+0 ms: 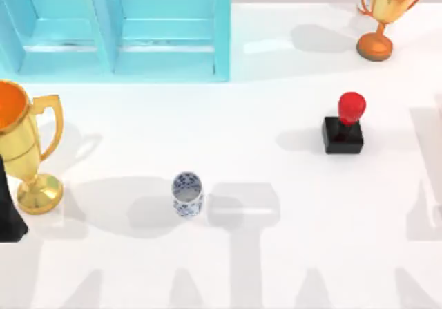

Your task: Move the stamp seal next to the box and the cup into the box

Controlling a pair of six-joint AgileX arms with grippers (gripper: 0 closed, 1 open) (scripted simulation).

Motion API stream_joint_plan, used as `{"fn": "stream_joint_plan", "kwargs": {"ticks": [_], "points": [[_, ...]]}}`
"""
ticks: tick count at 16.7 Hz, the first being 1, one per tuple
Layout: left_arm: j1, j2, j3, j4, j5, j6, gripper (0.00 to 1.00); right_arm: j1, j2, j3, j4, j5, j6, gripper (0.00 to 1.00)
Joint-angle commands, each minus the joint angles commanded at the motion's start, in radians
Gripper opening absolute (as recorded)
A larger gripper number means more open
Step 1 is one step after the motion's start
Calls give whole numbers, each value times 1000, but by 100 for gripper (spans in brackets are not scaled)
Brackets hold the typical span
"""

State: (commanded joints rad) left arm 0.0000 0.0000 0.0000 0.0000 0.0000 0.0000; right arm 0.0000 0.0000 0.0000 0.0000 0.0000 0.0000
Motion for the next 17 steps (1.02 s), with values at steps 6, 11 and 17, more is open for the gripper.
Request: {"fn": "stream_joint_plan", "kwargs": {"ticks": [6, 11, 17], "points": [[0, 0, 0, 0, 0, 0, 100, 9, 89, 84, -61, 1, 13, 100], [0, 0, 0, 0, 0, 0, 100, 44, 392, 373, -262, 2, 59, 100], [0, 0, 0, 0, 0, 0, 100, 112, 945, 897, -618, 4, 140, 100]]}}
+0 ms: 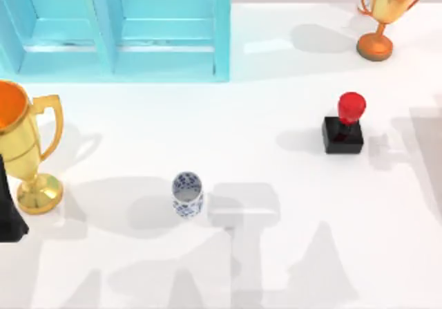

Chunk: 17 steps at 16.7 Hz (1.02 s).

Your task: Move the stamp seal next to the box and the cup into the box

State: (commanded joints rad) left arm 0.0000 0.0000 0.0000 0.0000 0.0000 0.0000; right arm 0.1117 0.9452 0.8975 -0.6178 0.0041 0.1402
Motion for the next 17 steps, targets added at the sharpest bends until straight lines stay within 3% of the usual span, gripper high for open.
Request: {"fn": "stream_joint_plan", "kwargs": {"ticks": [10, 17], "points": [[0, 0, 0, 0, 0, 0, 100, 140, 971, 940, -608, 1, 141, 100], [0, 0, 0, 0, 0, 0, 100, 203, 1357, 1315, -845, 1, 196, 100]]}}
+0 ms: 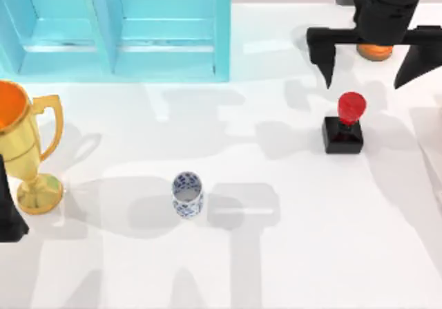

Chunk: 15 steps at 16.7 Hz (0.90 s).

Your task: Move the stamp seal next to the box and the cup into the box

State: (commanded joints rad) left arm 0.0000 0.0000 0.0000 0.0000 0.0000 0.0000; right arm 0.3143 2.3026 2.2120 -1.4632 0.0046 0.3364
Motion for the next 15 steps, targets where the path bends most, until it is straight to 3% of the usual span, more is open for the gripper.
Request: {"fn": "stream_joint_plan", "kwargs": {"ticks": [9, 15], "points": [[0, 0, 0, 0, 0, 0, 100, 2, 27, 8, 2, 0, 2, 100], [0, 0, 0, 0, 0, 0, 100, 6, 29, -223, 236, 0, 5, 100]]}}
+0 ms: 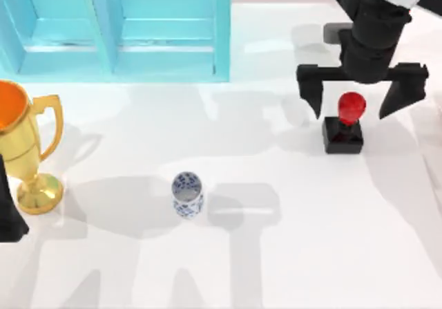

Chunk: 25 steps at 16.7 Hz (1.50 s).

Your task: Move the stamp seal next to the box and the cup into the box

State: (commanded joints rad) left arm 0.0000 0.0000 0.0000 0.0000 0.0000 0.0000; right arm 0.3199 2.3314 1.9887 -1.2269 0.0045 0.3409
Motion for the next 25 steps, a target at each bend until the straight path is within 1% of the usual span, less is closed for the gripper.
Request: {"fn": "stream_joint_plan", "kwargs": {"ticks": [2, 6, 19, 20, 25], "points": [[0, 0, 0, 0, 0, 0, 100, 1, 2, -51, 51, 0, 1, 100], [0, 0, 0, 0, 0, 0, 100, 1, 2, -61, 61, 0, 1, 100], [0, 0, 0, 0, 0, 0, 100, 1, 2, -61, 61, 0, 1, 2], [0, 0, 0, 0, 0, 0, 100, 1, 2, -61, 61, 0, 1, 0], [0, 0, 0, 0, 0, 0, 100, 1, 2, -61, 61, 0, 1, 0]]}}
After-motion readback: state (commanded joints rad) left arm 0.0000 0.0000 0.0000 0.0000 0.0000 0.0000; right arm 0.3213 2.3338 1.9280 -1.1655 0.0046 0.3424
